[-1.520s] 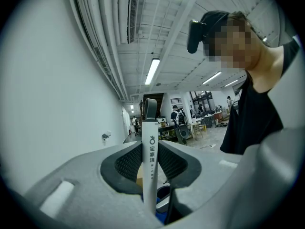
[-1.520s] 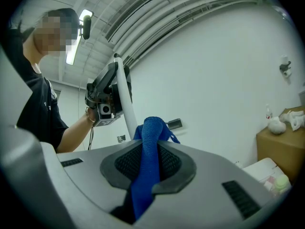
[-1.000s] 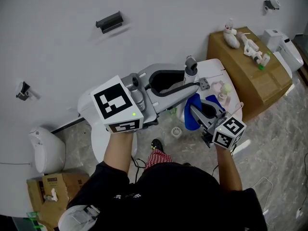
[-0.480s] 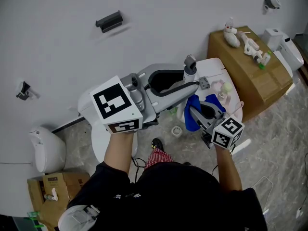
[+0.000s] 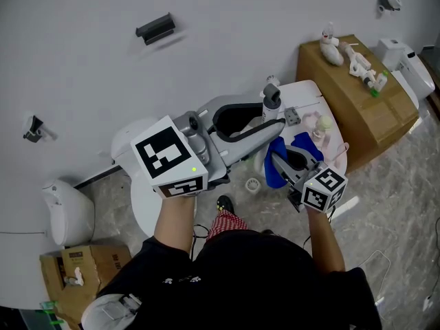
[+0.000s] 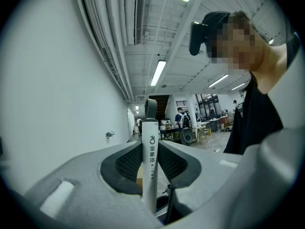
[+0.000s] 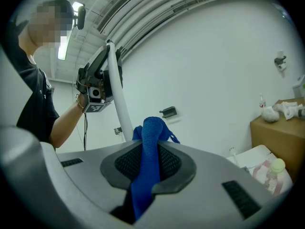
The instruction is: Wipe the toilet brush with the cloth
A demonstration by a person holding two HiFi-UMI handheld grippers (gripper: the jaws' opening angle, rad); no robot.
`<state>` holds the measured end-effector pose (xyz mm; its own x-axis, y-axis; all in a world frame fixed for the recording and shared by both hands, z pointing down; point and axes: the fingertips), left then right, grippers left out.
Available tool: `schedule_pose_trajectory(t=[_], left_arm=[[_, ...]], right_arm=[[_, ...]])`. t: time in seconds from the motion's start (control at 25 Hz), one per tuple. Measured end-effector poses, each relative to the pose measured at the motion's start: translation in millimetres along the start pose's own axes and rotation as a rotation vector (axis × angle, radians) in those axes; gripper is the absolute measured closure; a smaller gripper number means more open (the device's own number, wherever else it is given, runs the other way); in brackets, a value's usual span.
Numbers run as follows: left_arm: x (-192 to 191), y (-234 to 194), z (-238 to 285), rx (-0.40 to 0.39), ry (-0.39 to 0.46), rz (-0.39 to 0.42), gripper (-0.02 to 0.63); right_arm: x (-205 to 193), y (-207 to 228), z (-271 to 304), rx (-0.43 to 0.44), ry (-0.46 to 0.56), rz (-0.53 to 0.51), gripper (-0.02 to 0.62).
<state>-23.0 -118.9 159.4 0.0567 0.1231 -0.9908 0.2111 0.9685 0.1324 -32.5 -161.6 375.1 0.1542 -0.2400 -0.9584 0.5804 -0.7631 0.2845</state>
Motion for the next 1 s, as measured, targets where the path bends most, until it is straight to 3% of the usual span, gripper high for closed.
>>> schedule_pose_trajectory(t=[0.48, 1.0], left_arm=[[2.0, -1.3, -2.1, 0.076, 0.011, -0.021, 0.503], [10.4, 3.1, -4.3, 0.069, 0.053, -0.019, 0.504]], right_arm=[[-8.2, -1.0, 3.7, 0.016, -0.019, 0.023, 0.532], [-22.7, -4.0, 9.2, 0.034, -0.055, 0.028, 0.531]])
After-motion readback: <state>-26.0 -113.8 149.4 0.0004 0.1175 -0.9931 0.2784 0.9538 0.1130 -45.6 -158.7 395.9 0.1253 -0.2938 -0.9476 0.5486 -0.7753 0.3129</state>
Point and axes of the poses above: the fingertips, and each gripper's own axes: z forward along the fingers, y to its right, x out of its top, and after that the axes turned 7 degrees about -x, right-handed
